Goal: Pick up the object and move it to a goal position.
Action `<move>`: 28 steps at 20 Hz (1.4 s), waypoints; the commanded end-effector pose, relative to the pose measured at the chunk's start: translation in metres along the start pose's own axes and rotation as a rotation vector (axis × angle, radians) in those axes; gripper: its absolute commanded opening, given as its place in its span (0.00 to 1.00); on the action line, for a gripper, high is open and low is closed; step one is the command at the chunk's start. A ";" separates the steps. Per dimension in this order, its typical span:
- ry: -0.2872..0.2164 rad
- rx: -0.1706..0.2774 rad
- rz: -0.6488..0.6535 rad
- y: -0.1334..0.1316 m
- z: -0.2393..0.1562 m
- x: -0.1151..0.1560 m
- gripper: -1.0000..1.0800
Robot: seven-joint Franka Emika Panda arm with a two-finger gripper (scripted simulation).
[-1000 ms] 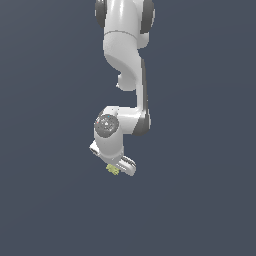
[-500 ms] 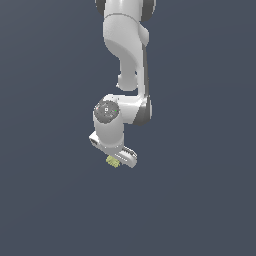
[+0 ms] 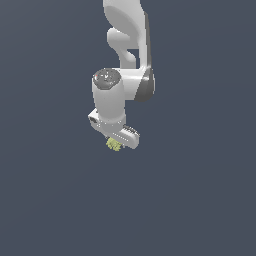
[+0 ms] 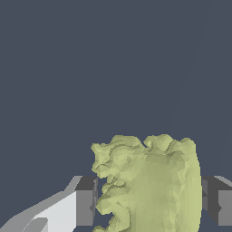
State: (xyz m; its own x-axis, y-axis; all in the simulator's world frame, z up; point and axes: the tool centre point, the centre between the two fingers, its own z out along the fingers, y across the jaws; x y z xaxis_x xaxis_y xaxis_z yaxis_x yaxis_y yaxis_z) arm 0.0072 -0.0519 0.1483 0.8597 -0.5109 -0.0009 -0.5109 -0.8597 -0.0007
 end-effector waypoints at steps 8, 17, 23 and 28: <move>0.000 0.001 0.000 0.018 -0.078 -0.042 0.00; 0.001 0.000 0.000 0.036 -0.156 -0.081 0.00; 0.001 -0.001 0.000 0.044 -0.197 -0.101 0.00; 0.001 -0.001 0.000 0.048 -0.219 -0.111 0.00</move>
State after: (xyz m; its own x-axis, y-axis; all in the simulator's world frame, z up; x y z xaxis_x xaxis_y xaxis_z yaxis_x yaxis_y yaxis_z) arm -0.1095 -0.0374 0.3616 0.8594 -0.5112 0.0012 -0.5112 -0.8594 -0.0004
